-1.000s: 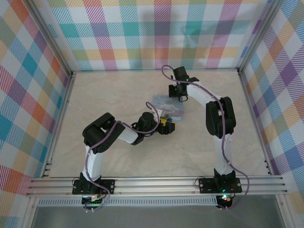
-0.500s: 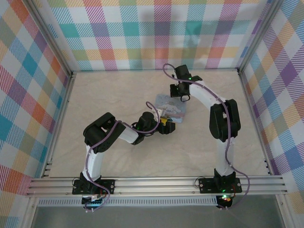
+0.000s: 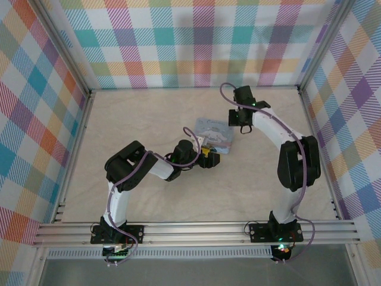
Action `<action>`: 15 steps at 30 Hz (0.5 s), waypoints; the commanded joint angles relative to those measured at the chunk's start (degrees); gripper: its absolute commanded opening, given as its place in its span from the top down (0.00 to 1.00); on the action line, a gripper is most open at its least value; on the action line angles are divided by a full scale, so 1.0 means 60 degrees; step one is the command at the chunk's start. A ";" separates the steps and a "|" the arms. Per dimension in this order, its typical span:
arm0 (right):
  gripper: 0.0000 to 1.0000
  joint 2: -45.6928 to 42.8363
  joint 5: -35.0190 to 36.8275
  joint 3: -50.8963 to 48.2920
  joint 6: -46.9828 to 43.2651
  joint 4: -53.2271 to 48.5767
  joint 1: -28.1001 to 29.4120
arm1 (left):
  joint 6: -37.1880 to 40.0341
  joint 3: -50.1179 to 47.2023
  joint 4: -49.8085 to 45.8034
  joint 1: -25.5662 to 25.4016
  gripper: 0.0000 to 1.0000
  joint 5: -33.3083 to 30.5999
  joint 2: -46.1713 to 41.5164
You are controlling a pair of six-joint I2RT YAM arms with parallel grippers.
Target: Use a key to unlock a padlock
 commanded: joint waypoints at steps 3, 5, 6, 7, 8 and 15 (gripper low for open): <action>1.00 0.0009 -0.0279 -0.0655 0.0420 0.0517 0.0023 | -0.0093 0.0399 -0.0044 0.0068 0.18 0.0321 0.0296; 1.00 0.0169 -0.0625 -0.0719 0.0441 0.0681 0.0093 | -0.0106 0.0444 -0.0057 0.0067 0.18 0.0308 0.0362; 1.00 0.0245 -0.0819 -0.0719 0.0411 0.0757 0.0149 | -0.0103 0.0455 -0.0016 0.0067 0.18 0.0308 0.0406; 1.00 0.0324 -0.0995 -0.0715 0.0375 0.0842 0.0238 | -0.0136 0.0500 0.0030 0.0079 0.18 0.0357 0.0446; 1.00 0.0363 -0.1077 -0.0735 0.0377 0.0875 0.0311 | -0.0168 0.0557 0.0065 0.0067 0.18 0.0436 0.0514; 1.00 0.0377 -0.1275 -0.0960 0.0469 0.1087 0.0465 | -0.0332 0.0847 0.0062 0.0073 0.21 0.0674 0.0651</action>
